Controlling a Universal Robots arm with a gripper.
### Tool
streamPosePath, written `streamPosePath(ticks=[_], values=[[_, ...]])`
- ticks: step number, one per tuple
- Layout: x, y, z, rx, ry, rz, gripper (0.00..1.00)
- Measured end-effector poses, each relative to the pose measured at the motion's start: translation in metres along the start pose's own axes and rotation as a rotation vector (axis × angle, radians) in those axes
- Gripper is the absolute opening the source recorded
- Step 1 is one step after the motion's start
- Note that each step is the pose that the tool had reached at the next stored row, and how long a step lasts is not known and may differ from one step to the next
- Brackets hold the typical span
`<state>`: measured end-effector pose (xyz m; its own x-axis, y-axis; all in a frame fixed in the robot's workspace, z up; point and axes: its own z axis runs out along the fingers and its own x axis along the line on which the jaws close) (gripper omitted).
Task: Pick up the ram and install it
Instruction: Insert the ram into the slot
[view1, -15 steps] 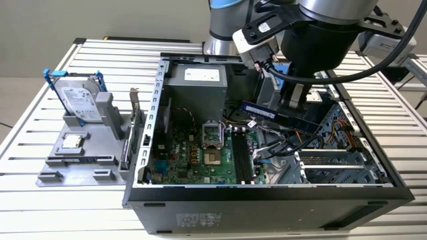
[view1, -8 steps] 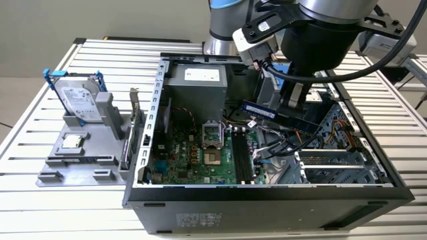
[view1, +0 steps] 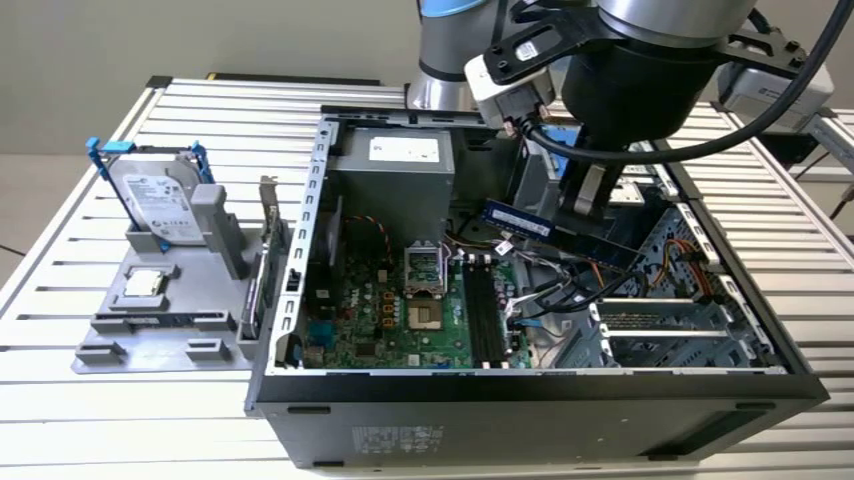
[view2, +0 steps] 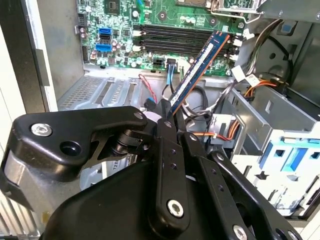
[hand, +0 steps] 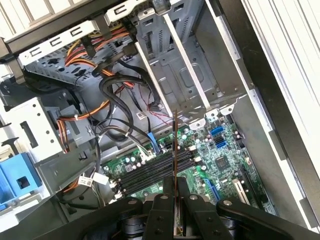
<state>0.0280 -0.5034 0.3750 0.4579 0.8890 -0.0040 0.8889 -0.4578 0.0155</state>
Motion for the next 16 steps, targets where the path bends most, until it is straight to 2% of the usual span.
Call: streamPosePath(ticks=[10, 16], values=[[-0.0002, -0.0003, -0.0001, 0.0001, -0.0006, 0.035, 0.0], [-0.0003, -0.0007, -0.0001, 0.0003, -0.0013, 0.077, 0.0]])
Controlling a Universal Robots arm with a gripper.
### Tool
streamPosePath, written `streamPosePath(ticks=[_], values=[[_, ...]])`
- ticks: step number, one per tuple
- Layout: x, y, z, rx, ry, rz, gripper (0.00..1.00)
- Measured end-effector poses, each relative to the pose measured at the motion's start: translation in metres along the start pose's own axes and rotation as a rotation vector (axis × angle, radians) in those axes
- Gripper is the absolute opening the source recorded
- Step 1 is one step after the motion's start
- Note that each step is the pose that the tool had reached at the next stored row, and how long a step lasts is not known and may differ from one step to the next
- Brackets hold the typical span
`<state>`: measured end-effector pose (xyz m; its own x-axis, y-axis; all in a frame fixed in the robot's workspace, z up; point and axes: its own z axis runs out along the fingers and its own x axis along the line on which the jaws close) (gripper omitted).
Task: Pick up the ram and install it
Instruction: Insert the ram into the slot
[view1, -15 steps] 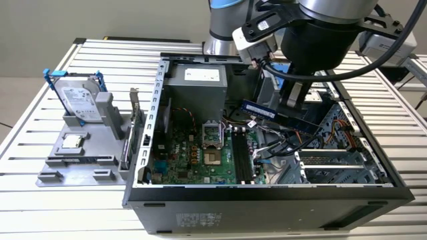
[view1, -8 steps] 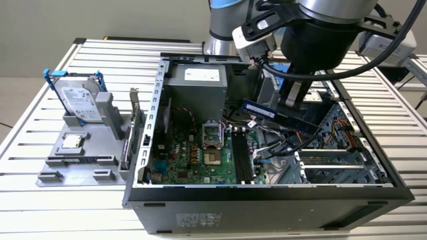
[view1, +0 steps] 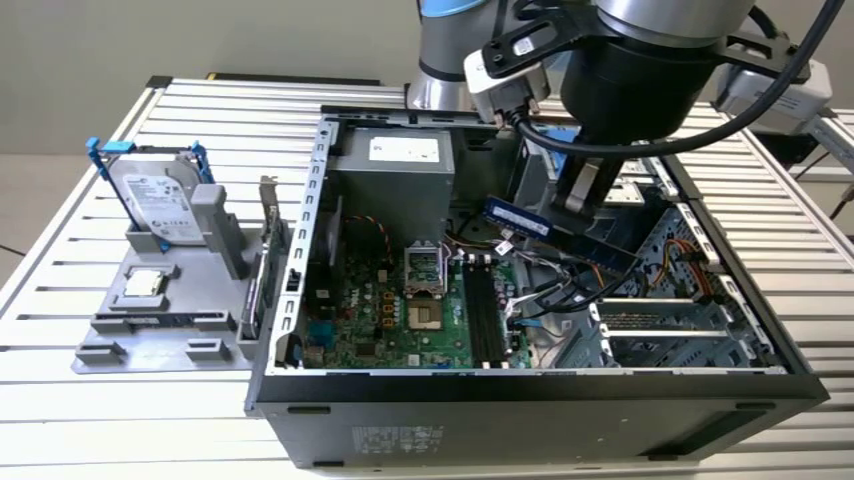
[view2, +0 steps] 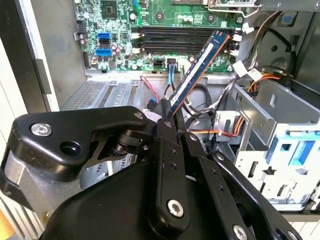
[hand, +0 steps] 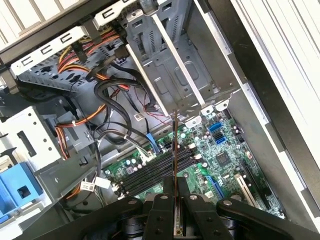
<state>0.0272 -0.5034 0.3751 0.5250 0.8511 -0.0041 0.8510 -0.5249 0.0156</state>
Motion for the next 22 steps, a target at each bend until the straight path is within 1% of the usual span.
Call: streamPosePath(ticks=[22], values=[[-0.0006, -0.001, 0.0, 0.0007, -0.0025, 0.162, 0.0]])
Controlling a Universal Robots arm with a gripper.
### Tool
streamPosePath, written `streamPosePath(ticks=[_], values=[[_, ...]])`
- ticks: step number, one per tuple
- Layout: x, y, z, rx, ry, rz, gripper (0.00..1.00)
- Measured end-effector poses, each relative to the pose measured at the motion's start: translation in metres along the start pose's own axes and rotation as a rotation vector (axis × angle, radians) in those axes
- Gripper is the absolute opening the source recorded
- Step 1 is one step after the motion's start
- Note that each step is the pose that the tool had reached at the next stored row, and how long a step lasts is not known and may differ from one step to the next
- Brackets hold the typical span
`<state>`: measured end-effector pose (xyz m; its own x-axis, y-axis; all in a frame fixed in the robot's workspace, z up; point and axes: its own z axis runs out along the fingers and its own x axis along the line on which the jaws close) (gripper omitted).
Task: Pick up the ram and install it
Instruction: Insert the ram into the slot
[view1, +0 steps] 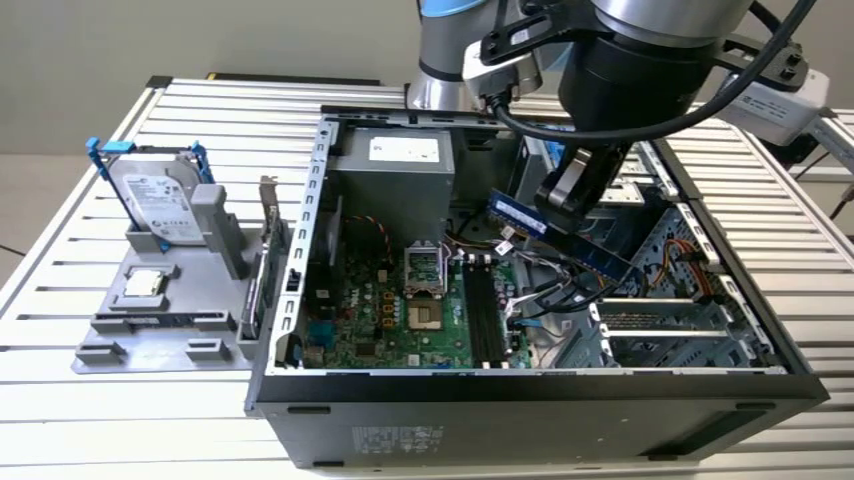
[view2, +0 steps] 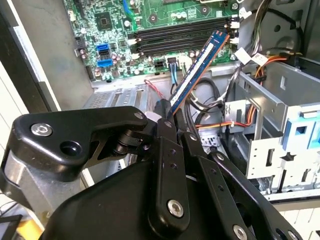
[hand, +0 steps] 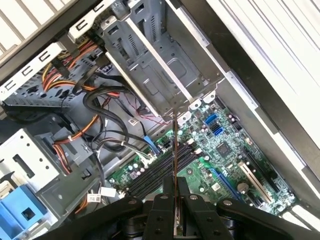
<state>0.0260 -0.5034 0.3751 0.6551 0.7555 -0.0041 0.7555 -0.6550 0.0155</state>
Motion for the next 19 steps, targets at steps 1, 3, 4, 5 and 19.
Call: streamPosePath(ticks=[1, 3, 4, 5, 19], values=[[0.0, 0.0, 0.0, 0.0, 0.0, 0.007, 0.0], [-0.0001, -0.0001, 0.0, 0.0001, -0.0003, 0.02, 0.0], [-0.0001, -0.0001, 0.0, 0.0001, -0.0004, 0.027, 0.0], [-0.0001, -0.0002, 0.0, 0.0001, -0.0005, 0.033, 0.0], [-0.0004, -0.0005, 0.0, 0.0005, -0.0019, 0.122, 0.0]])
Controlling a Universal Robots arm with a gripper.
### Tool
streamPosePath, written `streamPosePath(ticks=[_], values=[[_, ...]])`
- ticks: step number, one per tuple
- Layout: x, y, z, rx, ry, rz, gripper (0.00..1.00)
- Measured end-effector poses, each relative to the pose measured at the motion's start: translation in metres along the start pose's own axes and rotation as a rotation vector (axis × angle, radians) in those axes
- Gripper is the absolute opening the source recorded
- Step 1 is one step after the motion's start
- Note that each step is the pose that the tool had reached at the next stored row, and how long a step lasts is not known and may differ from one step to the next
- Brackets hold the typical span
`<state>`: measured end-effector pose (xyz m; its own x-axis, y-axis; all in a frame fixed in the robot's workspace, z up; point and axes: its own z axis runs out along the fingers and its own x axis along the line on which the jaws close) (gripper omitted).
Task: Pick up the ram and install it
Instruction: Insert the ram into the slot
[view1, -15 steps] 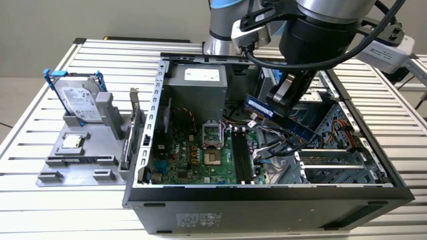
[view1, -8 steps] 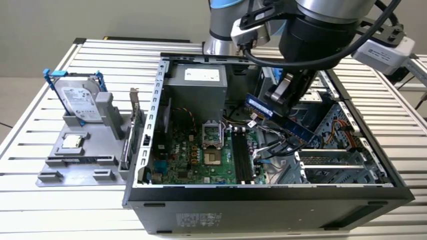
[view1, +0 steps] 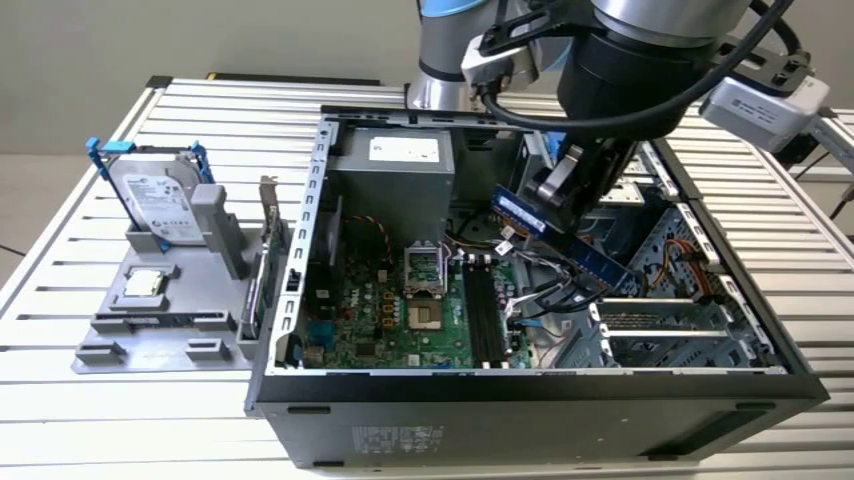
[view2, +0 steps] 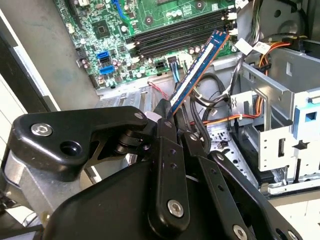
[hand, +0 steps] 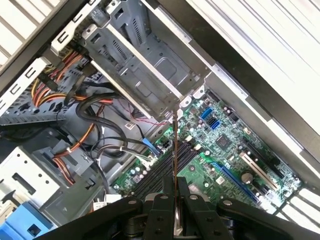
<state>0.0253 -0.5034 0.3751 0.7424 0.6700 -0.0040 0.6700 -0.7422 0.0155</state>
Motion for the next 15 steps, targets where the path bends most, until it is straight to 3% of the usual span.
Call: streamPosePath(ticks=[15], values=[[-0.0002, -0.0002, 0.0, 0.0003, -0.0014, 0.086, 0.0]])
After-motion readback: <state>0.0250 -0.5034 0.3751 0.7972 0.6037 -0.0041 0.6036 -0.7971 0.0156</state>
